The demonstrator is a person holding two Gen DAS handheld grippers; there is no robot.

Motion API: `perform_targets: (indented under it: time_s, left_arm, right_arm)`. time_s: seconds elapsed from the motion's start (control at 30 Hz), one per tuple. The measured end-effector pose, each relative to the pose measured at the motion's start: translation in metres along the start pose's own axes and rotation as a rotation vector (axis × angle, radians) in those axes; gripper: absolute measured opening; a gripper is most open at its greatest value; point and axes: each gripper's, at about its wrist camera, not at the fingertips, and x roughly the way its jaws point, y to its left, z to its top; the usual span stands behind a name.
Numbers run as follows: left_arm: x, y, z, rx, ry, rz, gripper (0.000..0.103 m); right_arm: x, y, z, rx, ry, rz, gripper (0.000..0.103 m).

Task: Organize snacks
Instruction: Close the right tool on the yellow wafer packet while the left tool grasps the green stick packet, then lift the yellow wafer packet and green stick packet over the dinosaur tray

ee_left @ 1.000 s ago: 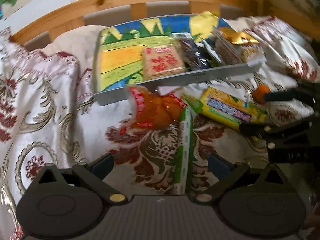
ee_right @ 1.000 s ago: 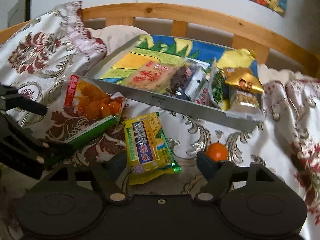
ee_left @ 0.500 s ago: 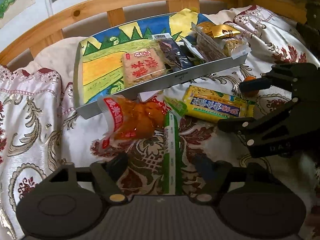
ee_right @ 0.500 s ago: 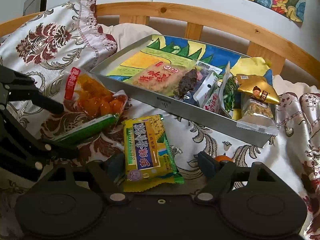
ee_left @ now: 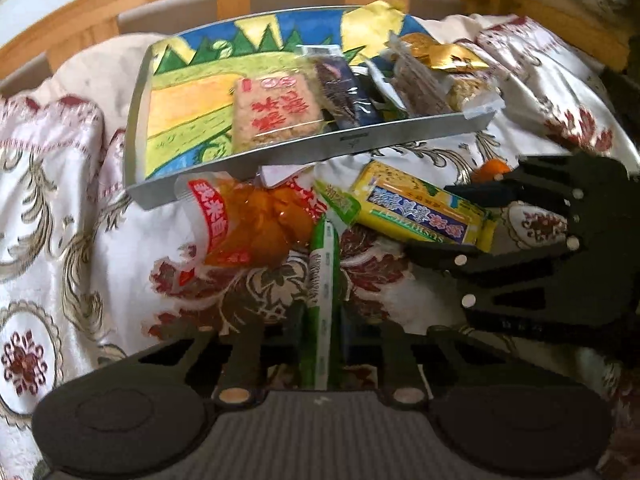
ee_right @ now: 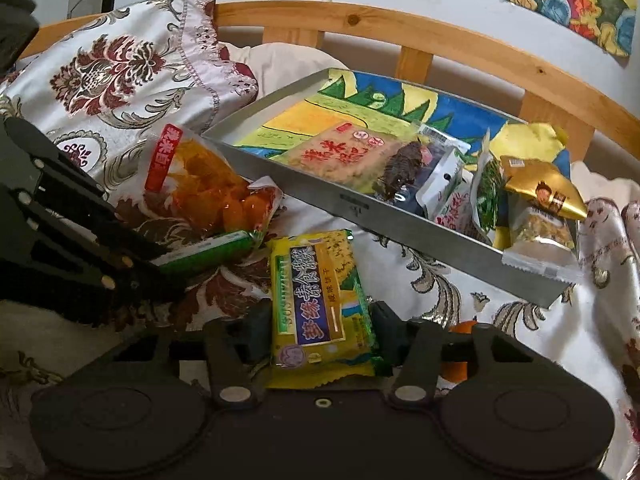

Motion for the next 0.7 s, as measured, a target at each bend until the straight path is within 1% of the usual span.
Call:
perform_targets:
  time_s: [0.13,0.43,0.57,0.7]
  left_arm:
    - [-0.005,0.005,0.0,-0.064,0.025,-0.016,0.019]
    - [-0.026,0.02,-0.009,-0.196,0.067,-0.082,0.018]
    - [-0.038,0.023,-0.011,-0.235,0.067,-0.115,0.018]
    - [-0.05,0.024,-0.006,-0.271,0.037,-0.14,0.018]
  right_arm:
    - [-0.005,0.01,0.002,-0.075,-0.006,-0.032,0.051]
    - [-0.028,0.025,0.001,-0.24,-0.045,-0.126,0.051]
    - [-0.043,0.026,0.004,-0.247,-0.084,-0.146,0.051]
    - [-0.054,0.023,0.01,-0.221,-0.15,-0.183,0.051]
